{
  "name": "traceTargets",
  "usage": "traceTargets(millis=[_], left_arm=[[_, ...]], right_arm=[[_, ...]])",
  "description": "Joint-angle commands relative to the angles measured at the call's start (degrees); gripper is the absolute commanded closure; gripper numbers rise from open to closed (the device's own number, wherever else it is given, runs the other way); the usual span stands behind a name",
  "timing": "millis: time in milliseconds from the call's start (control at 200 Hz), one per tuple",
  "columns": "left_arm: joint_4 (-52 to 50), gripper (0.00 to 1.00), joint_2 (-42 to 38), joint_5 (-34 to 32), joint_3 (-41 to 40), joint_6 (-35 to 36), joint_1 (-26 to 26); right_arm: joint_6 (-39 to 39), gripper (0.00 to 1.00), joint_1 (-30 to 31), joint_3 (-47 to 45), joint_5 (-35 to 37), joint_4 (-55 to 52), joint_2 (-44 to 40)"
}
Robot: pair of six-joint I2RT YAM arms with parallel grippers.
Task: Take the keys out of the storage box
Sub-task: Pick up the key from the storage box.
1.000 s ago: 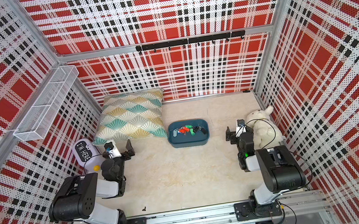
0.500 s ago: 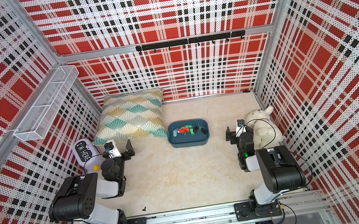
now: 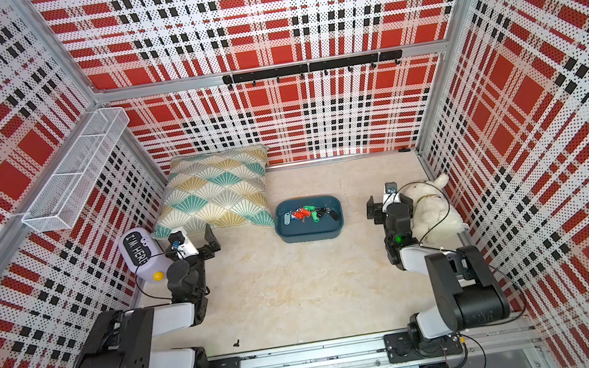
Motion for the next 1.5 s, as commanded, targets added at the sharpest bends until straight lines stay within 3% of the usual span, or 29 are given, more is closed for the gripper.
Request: traceTargets(millis=[0, 25, 45, 100, 195, 246, 321, 331, 416, 516, 606, 817, 947, 1067, 1263, 1493], left_arm=[[-17.0, 0.01, -6.6, -8.4, 6.3, -10.1, -1.4], [-20.8, 0.01, -8.0, -6.9, 7.7, -13.7, -1.1], [-23.5, 0.01, -9.0, -5.0, 8.7, -16.1, -0.7], [-25.8, 0.01, -10.7, 2.3, 9.7, -19.3, 0.8], [-24.4, 0.01, -10.9, 11.7, 10.0, -24.6, 3.5], [-24.5, 0.01, -10.3, 15.4, 11.2, -24.3, 3.7], [-26.2, 0.01, -9.7, 14.7, 12.9, -23.3, 1.7], [-26.5, 0.01, -9.7, 14.2, 13.1, -23.2, 1.2], [-28.9, 0.01, -9.9, 10.0, 14.8, -20.9, -2.3], [-30.6, 0.01, -10.5, 6.5, 15.7, -18.2, -4.9], [-31.0, 0.01, -11.4, 5.8, 15.6, -17.6, -5.3], [-31.8, 0.01, -11.7, 4.3, 15.6, -15.1, -6.3], [-32.0, 0.01, -11.2, 4.0, 15.7, -14.0, -6.3], [-32.3, 0.01, -10.5, 3.6, 15.7, -13.3, -6.3], [-32.5, 0.01, -10.0, 4.2, 15.9, -12.4, -6.4], [-32.6, 0.01, -9.3, 4.8, 16.1, -12.0, -6.4]], right_arm=[[22.7, 0.00, 0.5, 4.5, 12.4, -17.8, -7.6], [28.9, 0.00, -0.3, 6.7, 13.1, -24.3, -8.2], [29.2, 0.00, -1.0, 7.7, 11.1, -26.2, -8.2], [22.5, 0.00, -2.7, 10.2, -3.0, -27.1, -7.4], [17.1, 0.00, -0.1, 13.7, -13.5, -30.0, -7.2], [15.1, 0.00, 2.4, 16.2, -14.8, -32.3, -6.9], [15.1, 0.00, 8.4, 20.9, -14.8, -32.3, -5.2], [12.8, 0.00, 8.7, 21.5, -14.7, -37.0, -5.0], [8.7, 0.00, 13.3, 25.9, -22.7, -42.4, -1.0], [7.3, 0.00, 19.7, 30.1, -23.3, -44.8, 5.3], [7.1, 0.00, 21.8, 34.4, -25.6, -46.7, 11.7], [6.9, 0.01, 21.8, 40.0, -25.5, -48.0, 20.8], [7.0, 0.14, 21.4, 43.3, -26.2, -49.1, 26.2], [7.9, 0.17, 20.7, 45.7, -25.6, -48.9, 30.2], [8.2, 0.30, 20.2, 50.4, -23.5, -50.9, 35.1], [7.5, 0.32, 20.2, 55.4, -22.5, -53.0, 40.4]])
